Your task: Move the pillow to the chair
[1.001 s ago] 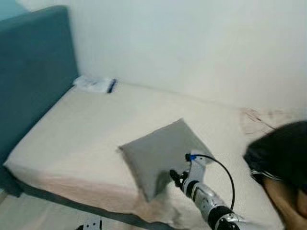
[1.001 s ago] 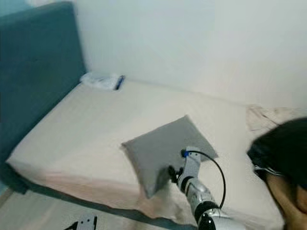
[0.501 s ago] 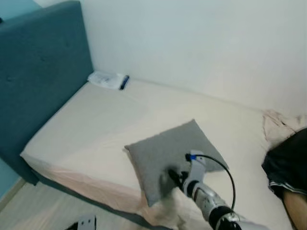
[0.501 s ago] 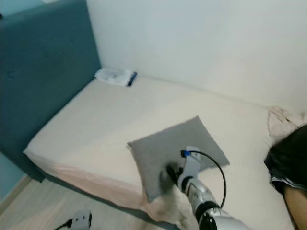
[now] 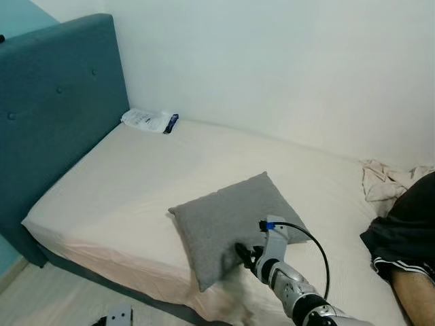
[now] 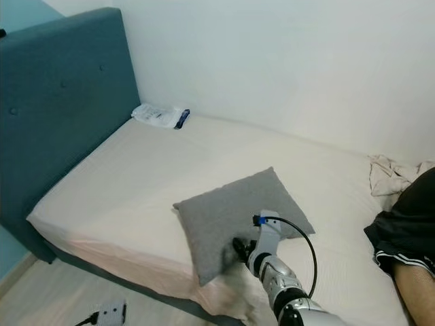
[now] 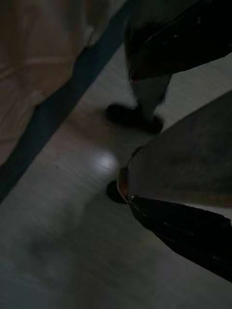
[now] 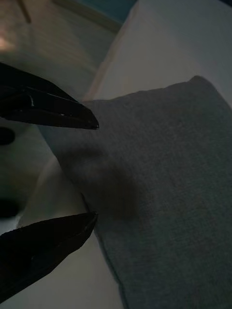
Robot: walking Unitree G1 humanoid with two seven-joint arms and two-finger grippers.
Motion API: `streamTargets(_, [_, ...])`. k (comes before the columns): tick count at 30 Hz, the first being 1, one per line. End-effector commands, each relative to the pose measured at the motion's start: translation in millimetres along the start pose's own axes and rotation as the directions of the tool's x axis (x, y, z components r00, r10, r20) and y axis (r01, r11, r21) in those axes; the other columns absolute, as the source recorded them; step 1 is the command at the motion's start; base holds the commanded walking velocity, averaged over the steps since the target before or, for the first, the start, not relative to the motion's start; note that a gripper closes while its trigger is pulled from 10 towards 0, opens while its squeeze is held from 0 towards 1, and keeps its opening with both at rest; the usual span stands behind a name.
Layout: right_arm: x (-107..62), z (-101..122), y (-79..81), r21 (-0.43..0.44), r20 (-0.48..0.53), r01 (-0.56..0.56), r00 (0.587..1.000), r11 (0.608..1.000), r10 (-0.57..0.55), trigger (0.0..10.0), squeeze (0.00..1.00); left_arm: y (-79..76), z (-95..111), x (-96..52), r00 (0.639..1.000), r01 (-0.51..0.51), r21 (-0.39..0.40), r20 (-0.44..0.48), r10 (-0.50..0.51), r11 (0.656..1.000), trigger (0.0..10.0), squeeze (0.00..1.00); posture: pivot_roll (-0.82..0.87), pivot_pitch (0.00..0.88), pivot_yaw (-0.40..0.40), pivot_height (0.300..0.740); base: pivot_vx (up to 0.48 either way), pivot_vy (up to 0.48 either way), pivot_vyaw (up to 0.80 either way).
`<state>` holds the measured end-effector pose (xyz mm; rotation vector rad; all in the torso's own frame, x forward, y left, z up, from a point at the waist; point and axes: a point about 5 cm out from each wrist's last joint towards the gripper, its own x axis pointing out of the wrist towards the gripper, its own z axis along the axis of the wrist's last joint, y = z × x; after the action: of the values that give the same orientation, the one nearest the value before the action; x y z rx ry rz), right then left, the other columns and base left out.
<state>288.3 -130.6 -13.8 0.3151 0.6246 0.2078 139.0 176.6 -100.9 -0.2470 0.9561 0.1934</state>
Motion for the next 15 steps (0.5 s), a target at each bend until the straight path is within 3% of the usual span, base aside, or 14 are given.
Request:
streamTargets(1, [-0.2,4,-2.7,0.003,0.012,0.004,1.0,1.0,-0.004,10.0,0.0,-1.2,-10,-2.1,0.999,-0.003,-0.021,-0.032,0.002,1.0,10.0,0.0,0.02,0.058,-0.092,0.74,0.0,0.0,0.0])
streamTargets(4, [1.8,11,0.7,0.037,0.036,-0.013,0.999,0.999,0.011,10.0,0.0,1.2,1,-0.2,1.0,-0.01,-0.02,0.021,0.01,1.0,10.0,0.0,0.02,0.059,-0.092,0.74,0.0,0.0,0.0])
streamTargets(6, [4.9,19,5.9,0.095,0.043,-0.038,0.999,0.995,0.034,10.0,0.0,7.1,31,3.5,0.99,-0.025,-0.032,0.14,0.029,0.999,10.0,0.0,0.02,0.062,-0.093,0.74,0.0,0.0,0.0])
streamTargets(7, [4.9,19,5.9,0.095,0.043,-0.038,0.999,0.995,0.034,10.0,0.0,7.1,31,3.5,0.99,-0.025,-0.032,0.14,0.029,0.999,10.0,0.0,0.02,0.062,-0.093,0.74,0.0,0.0,0.0])
streamTargets(10, [6.3,26,8.2,0.129,0.06,-0.054,0.997,0.99,0.046,10.0,0.0,9.5,49,4.6,0.977,-0.037,0.022,0.21,0.031,0.999,10.0,0.0,0.02,0.065,-0.091,0.73,0.0,0.0,0.0])
streamTargets(11, [7.1,33,8.2,0.173,0.084,-0.053,0.996,0.983,0.039,10.0,0.0,10.1,70,5.0,0.958,-0.045,0.093,0.286,0.017,0.995,10.0,0.0,0.02,0.068,-0.095,0.72,0.0,0.0,0.0])
streamTargets(15, [7.6,39,7.4,0.222,0.111,-0.053,0.993,0.974,0.029,10.0,0.0,9.5,98,3.3,0.921,-0.069,0.198,0.39,-0.014,0.978,10.0,0.0,0.02,0.074,-0.092,0.7,0.0,0.0,0.0])
